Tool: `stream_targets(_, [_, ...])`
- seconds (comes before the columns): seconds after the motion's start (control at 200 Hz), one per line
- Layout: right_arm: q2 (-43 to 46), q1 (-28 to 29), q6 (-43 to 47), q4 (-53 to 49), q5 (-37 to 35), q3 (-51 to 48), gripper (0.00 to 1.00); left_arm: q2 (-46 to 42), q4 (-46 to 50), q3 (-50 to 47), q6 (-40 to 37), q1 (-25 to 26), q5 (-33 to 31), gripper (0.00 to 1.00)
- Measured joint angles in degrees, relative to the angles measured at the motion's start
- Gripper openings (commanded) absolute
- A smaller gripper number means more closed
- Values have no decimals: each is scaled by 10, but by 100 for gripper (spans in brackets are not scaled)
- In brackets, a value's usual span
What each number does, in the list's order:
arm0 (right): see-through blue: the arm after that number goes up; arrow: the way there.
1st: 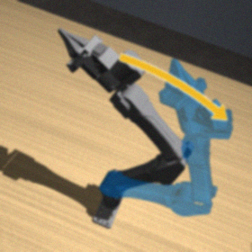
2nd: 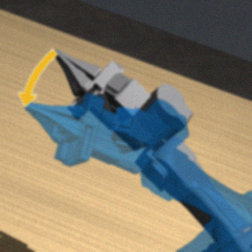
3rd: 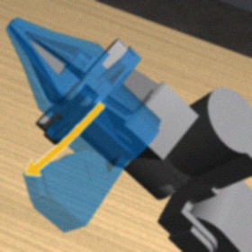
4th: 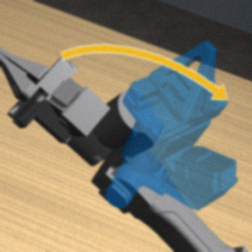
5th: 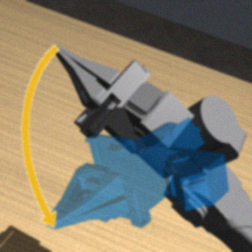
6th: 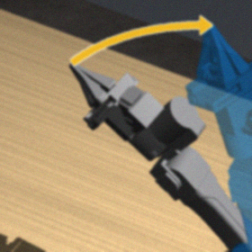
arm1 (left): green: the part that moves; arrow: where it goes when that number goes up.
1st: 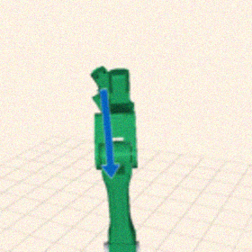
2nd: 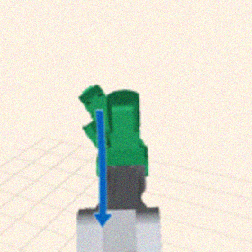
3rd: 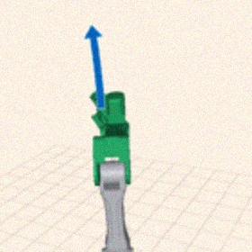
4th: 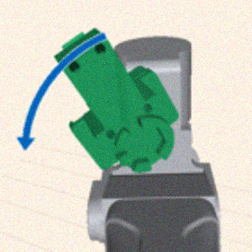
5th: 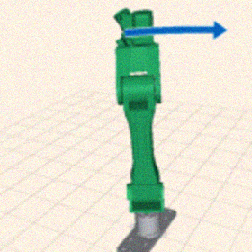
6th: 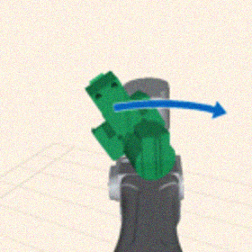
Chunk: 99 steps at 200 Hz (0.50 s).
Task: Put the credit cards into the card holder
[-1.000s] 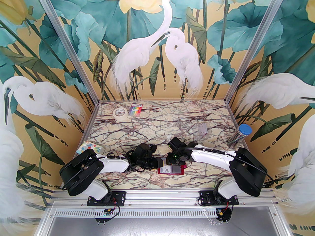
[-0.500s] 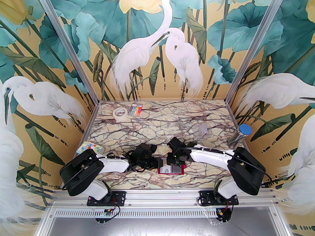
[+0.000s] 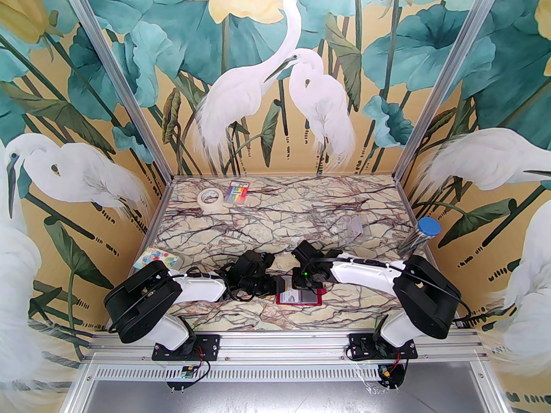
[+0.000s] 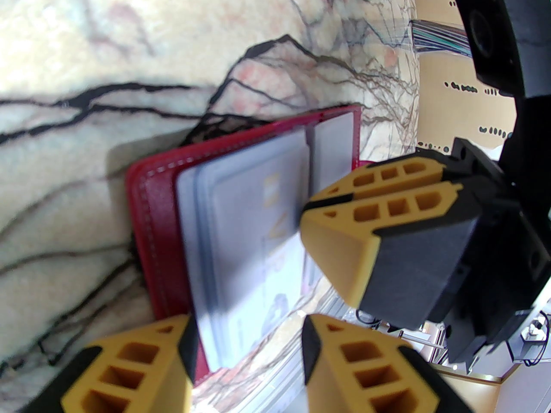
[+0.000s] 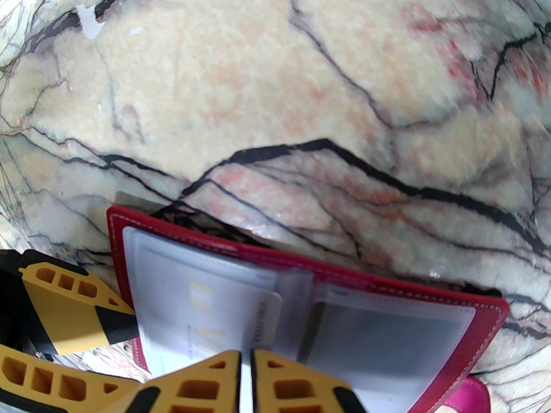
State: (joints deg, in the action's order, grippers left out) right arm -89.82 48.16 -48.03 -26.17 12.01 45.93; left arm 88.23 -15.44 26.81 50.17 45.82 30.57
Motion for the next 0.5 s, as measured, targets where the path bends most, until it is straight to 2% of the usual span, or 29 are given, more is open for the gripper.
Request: stream_targets(0.495, [0,0,0,1,0,-5,12,0,0,0,0,0,0,46])
